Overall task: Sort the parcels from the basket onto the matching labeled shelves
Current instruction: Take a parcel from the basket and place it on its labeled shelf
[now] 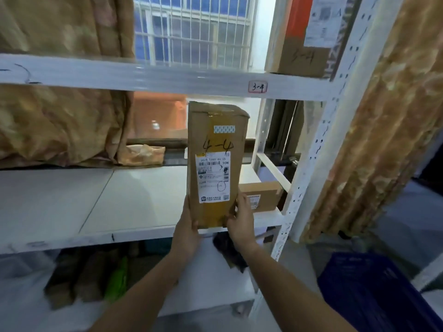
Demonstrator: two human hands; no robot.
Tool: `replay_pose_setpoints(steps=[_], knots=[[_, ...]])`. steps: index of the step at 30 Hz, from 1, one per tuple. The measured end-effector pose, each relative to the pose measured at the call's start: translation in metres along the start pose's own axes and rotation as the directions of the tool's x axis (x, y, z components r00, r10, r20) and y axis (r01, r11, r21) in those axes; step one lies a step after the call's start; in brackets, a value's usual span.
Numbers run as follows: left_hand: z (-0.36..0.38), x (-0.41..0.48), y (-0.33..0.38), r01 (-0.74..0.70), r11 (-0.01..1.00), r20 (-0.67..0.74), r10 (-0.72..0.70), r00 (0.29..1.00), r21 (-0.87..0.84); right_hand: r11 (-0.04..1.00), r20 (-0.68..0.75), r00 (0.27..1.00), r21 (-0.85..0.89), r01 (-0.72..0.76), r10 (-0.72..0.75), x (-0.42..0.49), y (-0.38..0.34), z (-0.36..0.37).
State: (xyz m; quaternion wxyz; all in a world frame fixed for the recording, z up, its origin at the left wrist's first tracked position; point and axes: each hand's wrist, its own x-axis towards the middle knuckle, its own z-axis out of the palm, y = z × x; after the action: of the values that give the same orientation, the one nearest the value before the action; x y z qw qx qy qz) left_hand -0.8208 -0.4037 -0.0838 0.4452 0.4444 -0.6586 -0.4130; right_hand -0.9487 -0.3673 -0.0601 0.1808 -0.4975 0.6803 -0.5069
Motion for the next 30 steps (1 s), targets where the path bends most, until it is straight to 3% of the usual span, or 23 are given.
replay_pose_setpoints(steps=[6,12,19,25,30], knots=[[0.018,0.045,-0.069,0.128,0.989,0.09,-0.121,0.989,-0.073,0.979,0.086,0.996,0.201,-0.019,0.002,0.039,0.053,0.044],[0.016,0.086,-0.117,0.119,0.993,0.126,-0.117,0.985,-0.008,0.954,0.113,0.989,0.273,-0.128,0.1,0.075,0.084,0.087],[0.016,0.111,-0.138,0.077,0.997,0.108,-0.079,0.991,0.025,0.905,0.072,0.992,0.406,-0.124,0.103,0.09,0.109,0.121],[0.02,0.124,-0.146,0.06,0.997,0.145,-0.066,0.987,0.041,0.918,0.044,0.996,0.386,-0.094,0.083,0.101,0.112,0.129],[0.02,0.13,-0.153,0.061,0.996,0.179,-0.072,0.981,0.064,0.922,0.1,0.989,0.359,-0.142,0.113,0.107,0.116,0.133]])
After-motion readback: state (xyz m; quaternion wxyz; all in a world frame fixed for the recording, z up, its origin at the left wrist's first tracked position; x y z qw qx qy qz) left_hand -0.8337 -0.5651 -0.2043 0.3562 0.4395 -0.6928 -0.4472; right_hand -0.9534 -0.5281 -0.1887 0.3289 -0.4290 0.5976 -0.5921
